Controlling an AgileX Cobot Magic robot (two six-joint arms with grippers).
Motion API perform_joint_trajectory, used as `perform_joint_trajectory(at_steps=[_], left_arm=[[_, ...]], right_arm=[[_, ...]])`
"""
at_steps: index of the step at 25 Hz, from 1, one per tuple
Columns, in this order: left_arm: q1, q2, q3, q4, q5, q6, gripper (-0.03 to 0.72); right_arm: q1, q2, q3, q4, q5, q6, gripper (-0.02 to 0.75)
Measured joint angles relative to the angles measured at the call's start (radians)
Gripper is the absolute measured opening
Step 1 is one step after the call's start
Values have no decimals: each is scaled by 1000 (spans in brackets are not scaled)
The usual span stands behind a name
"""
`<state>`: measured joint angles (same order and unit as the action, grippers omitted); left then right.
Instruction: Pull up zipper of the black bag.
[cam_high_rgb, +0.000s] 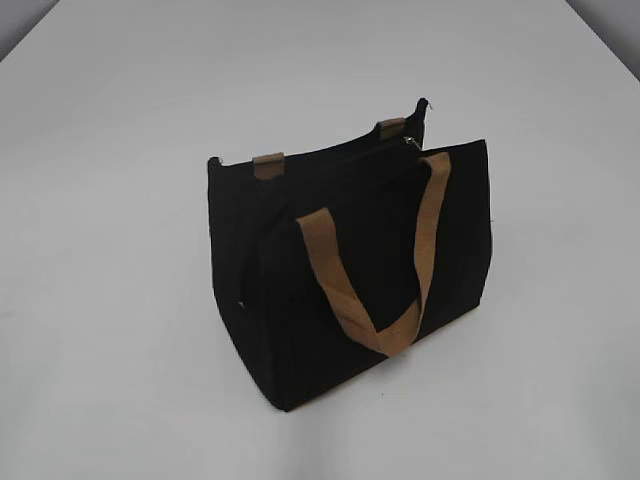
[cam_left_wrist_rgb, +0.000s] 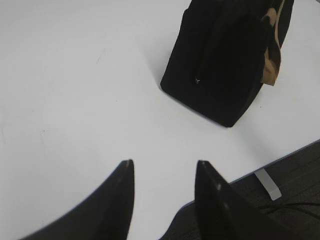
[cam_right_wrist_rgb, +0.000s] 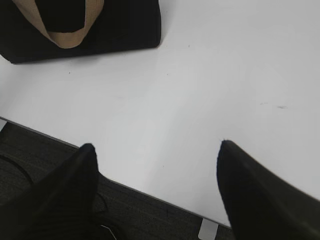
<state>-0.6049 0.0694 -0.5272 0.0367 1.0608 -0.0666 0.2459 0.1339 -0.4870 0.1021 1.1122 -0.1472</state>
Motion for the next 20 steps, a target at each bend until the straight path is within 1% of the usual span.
perform_joint_trajectory(at_steps=[17, 18, 20], left_arm=[[3, -1, 0, 0, 0, 0, 310], [16, -1, 0, 0, 0, 0, 310], [79, -2, 0, 0, 0, 0, 309]], right_arm=[[0, 0, 0, 1, -14, 0, 571], [-6, 0, 0, 1, -14, 0, 571], [-40, 0, 0, 3, -14, 0, 571]])
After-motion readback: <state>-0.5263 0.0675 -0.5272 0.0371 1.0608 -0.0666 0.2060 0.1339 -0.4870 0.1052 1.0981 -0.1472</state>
